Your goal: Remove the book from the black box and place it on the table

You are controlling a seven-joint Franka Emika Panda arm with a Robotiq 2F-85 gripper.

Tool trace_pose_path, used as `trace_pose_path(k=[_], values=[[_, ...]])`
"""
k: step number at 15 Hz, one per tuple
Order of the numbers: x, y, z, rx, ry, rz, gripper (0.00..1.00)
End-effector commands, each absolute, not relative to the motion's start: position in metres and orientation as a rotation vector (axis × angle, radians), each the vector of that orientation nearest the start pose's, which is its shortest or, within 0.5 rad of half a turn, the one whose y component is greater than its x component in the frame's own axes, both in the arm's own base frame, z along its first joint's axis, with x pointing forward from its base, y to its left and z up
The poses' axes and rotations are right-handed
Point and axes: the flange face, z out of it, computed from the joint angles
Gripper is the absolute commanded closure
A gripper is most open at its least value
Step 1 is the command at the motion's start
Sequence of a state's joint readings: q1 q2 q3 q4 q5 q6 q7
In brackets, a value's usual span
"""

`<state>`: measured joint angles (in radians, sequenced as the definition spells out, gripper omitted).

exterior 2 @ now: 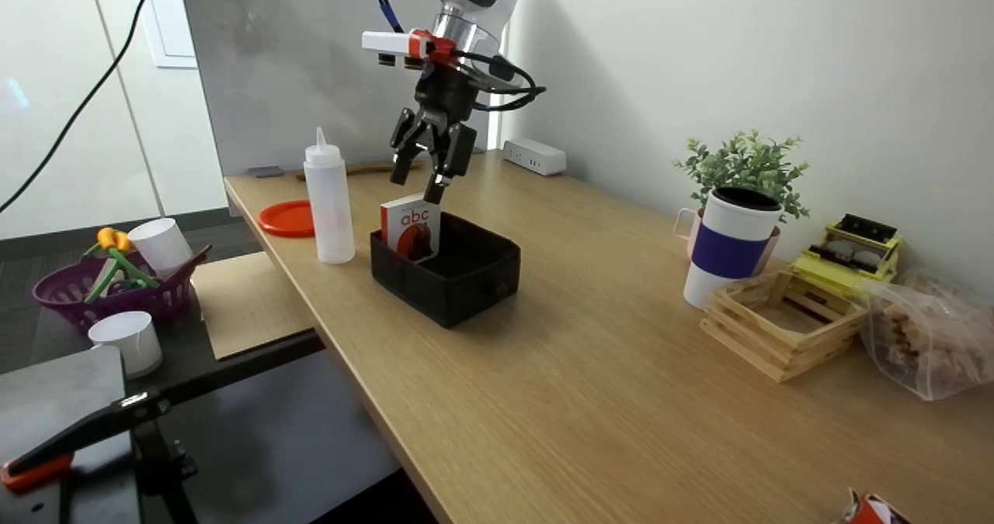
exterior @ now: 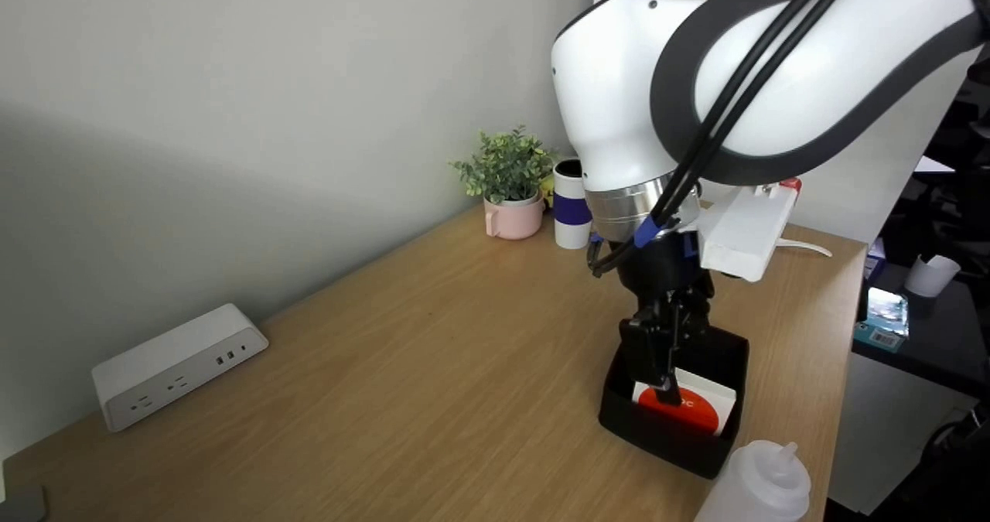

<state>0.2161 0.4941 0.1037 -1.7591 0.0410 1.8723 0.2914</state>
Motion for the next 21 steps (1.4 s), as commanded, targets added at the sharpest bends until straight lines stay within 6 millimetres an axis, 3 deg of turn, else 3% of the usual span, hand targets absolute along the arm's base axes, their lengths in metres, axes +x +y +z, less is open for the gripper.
trace_pose_path(k=[1,7,13,21], values=[[0.594,0.189,0.259,-3.134,-0.044,0.663,0.0],[0.618,0.193,0.237,-3.109,-0.158,0.666,0.0],[0.629,0.196,0.224,-3.088,-0.171,0.691,0.0],[0.604,0.205,0.238,-3.096,-0.061,0.759,0.0]])
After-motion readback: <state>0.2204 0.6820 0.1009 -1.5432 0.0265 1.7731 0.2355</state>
